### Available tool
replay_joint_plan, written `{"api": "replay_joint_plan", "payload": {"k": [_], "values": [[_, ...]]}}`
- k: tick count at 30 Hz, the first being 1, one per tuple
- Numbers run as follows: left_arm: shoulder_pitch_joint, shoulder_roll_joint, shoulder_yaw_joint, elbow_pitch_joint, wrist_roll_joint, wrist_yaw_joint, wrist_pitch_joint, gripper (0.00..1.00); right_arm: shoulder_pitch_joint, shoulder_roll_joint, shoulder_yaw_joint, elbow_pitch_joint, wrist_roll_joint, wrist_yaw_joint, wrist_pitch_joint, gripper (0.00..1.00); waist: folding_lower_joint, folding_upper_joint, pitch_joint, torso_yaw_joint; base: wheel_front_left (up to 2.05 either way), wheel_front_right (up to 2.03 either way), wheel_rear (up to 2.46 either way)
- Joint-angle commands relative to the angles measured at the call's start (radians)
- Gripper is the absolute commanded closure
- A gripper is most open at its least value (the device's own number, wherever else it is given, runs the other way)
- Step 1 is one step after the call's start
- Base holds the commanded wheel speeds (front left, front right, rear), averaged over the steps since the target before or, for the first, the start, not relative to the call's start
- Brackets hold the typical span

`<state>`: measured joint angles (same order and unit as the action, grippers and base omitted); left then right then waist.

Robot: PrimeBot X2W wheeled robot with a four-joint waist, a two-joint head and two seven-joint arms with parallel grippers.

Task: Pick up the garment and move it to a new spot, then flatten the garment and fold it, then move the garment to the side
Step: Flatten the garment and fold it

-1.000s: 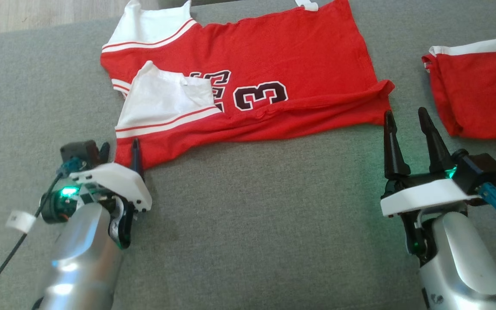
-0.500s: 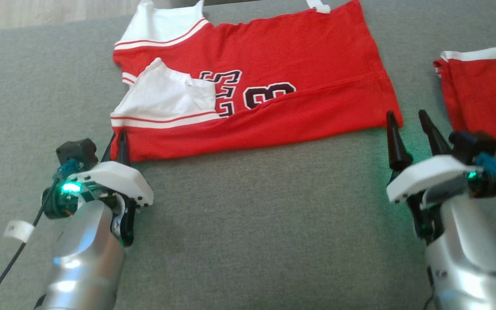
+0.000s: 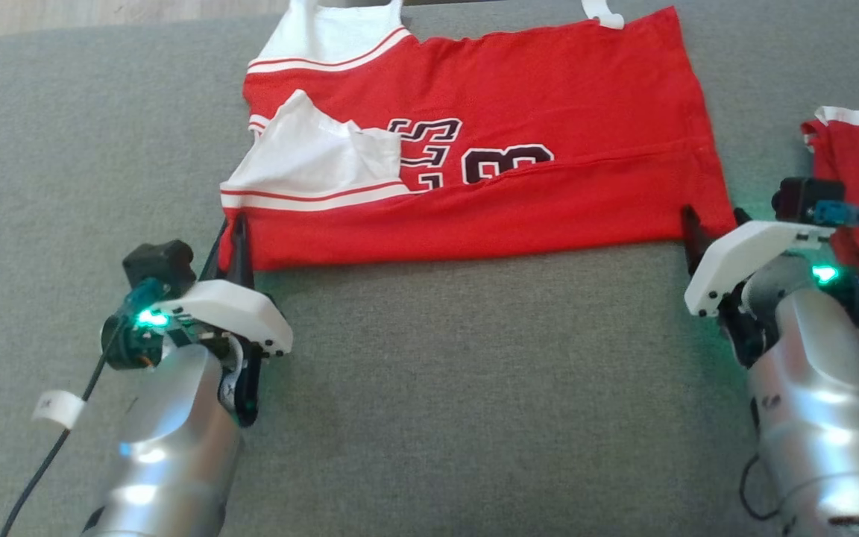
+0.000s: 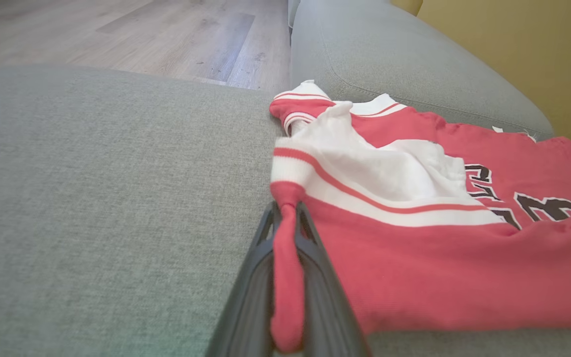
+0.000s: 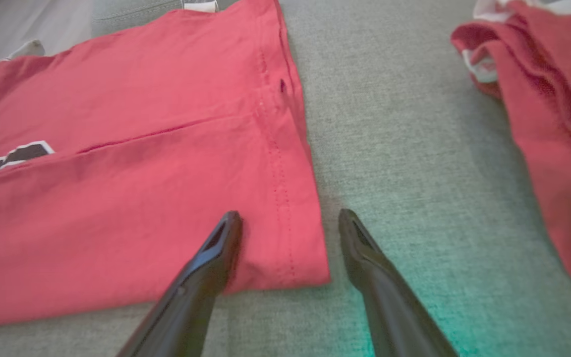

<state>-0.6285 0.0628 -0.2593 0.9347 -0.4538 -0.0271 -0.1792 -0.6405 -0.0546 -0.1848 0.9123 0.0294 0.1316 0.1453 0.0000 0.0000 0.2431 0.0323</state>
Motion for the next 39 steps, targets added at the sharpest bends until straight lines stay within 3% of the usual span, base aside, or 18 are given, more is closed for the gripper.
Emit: {"api": "replay_joint_plan", "payload": {"k": [1, 4, 5, 6, 7, 8, 21, 31, 39], "values": [[-0.026, 0.018, 0.018, -0.026, -0.006, -0.002, -0.019, 1.00, -0.050, 0.004, -0.005, 0.020, -0.043, -0.001, 0.023, 0.00, 0.0000, 0.0000, 0.000, 0.009, 0.00, 0.00, 0.00], [-0.028, 0.013, 0.009, -0.023, -0.008, -0.007, -0.024, 1.00, -0.074, 0.004, -0.022, 0.077, -0.086, -0.001, 0.042, 0.00, 0.0000, 0.0000, 0.000, 0.018, 0.00, 0.00, 0.00], [-0.028, 0.012, 0.006, -0.022, -0.009, -0.009, -0.025, 1.00, -0.081, 0.004, -0.022, 0.093, -0.091, -0.001, 0.040, 0.25, 0.0000, 0.0000, -0.001, 0.020, 0.00, 0.00, 0.00], [-0.028, 0.012, 0.006, -0.022, -0.009, -0.009, -0.025, 1.00, -0.081, 0.004, -0.022, 0.093, -0.091, -0.001, 0.040, 0.25, 0.0000, 0.0000, -0.001, 0.020, 0.00, 0.00, 0.00], [-0.027, 0.012, 0.005, -0.019, -0.009, -0.010, -0.027, 1.00, -0.087, 0.004, -0.018, 0.106, -0.095, -0.001, 0.035, 0.71, 0.0000, 0.0000, -0.002, 0.021, 0.00, 0.00, 0.00], [-0.026, 0.012, 0.003, -0.017, -0.010, -0.011, -0.028, 1.00, -0.092, 0.004, -0.013, 0.117, -0.099, -0.001, 0.027, 1.00, 0.0000, 0.0000, -0.004, 0.021, 0.00, 0.00, 0.00], [0.061, 0.066, 0.003, 0.027, -0.022, -0.018, -0.040, 1.00, -0.069, 0.004, 0.082, 0.170, -0.108, -0.001, -0.063, 1.00, 0.0000, 0.0000, -0.110, -0.029, 0.00, 0.00, 0.00], [0.192, 0.092, -0.021, -0.008, -0.029, -0.024, 0.004, 1.00, 0.031, -0.013, 0.182, 0.117, -0.010, -0.001, 0.049, 1.00, 0.0000, 0.0000, -0.236, -0.045, 0.00, 0.00, 0.00], [0.321, 0.112, -0.042, -0.137, -0.034, -0.007, 0.074, 1.00, 0.191, -0.062, 0.242, -0.063, 0.122, -0.001, 0.172, 1.00, 0.0000, 0.0000, -0.295, -0.035, 0.00, 0.00, 0.00]]}}
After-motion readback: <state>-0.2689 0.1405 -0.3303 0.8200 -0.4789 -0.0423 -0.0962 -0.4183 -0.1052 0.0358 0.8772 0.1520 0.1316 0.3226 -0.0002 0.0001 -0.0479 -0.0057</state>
